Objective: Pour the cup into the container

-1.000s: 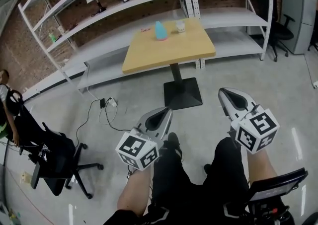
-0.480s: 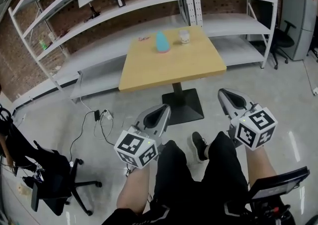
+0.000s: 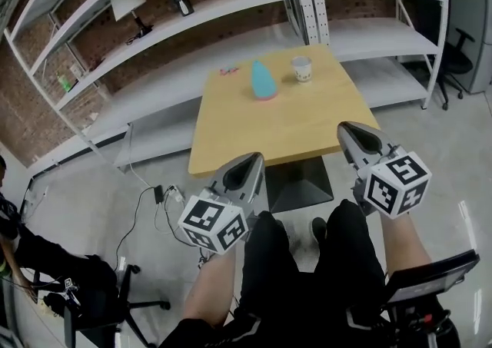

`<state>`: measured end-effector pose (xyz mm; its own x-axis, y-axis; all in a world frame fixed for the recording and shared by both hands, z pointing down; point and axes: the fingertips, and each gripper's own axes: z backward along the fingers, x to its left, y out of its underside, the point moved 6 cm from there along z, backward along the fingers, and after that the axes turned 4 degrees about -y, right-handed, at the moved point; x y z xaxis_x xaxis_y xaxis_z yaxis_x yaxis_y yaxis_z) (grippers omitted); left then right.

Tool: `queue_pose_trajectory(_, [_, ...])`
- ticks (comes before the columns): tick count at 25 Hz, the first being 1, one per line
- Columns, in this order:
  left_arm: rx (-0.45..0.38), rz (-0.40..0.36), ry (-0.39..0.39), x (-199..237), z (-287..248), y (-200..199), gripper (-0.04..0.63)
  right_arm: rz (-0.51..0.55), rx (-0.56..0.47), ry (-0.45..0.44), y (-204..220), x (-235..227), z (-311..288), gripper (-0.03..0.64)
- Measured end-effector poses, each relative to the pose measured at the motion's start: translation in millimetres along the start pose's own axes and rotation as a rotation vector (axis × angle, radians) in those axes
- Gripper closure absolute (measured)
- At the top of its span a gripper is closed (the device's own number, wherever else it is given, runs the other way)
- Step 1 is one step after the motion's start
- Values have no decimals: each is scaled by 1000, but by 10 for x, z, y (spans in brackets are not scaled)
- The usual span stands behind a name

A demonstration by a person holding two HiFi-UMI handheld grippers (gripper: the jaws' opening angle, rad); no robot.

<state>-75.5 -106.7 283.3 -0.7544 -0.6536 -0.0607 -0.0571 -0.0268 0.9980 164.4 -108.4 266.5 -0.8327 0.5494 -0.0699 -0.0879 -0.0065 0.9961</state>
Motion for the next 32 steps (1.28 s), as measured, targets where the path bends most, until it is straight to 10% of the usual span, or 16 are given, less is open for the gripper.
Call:
queue_pose_trajectory(14, [9,108,-37,1555,-1258,118,600,-4,73,61,149,-898,-1718,563])
queue_pose_trajectory(32, [74,155,-109,2704,-2252,422,600,-28,210,207,577,-1840,-2837,318])
